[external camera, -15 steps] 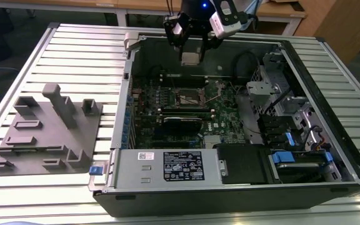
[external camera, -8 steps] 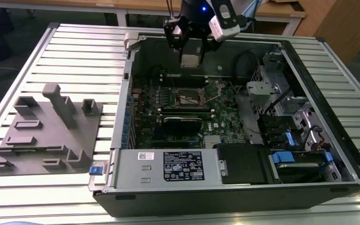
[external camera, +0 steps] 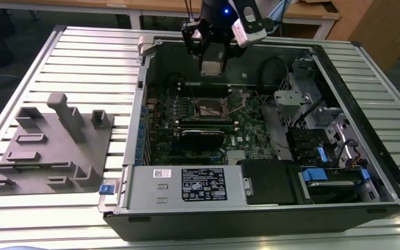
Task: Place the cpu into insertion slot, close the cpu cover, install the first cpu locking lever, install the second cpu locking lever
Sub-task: 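Place the cpu into insertion slot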
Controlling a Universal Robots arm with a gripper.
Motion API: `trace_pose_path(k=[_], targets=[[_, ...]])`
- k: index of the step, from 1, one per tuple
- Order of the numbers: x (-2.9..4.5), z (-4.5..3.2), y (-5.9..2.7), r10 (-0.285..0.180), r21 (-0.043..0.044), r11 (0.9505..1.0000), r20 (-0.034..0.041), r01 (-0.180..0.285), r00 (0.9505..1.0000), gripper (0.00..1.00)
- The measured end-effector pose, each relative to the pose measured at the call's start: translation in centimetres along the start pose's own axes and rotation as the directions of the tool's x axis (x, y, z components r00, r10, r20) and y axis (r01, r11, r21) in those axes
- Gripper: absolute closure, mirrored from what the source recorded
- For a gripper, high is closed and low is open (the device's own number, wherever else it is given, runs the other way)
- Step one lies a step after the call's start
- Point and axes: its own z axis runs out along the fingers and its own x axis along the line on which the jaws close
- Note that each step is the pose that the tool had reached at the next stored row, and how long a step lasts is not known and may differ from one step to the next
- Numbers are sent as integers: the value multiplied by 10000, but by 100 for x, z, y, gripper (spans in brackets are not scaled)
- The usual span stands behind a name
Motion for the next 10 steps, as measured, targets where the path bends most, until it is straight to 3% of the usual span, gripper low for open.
trace_pose_path(k=[10], targets=[[-1, 50, -4, 0, 4, 10000, -3, 0, 10000, 46]])
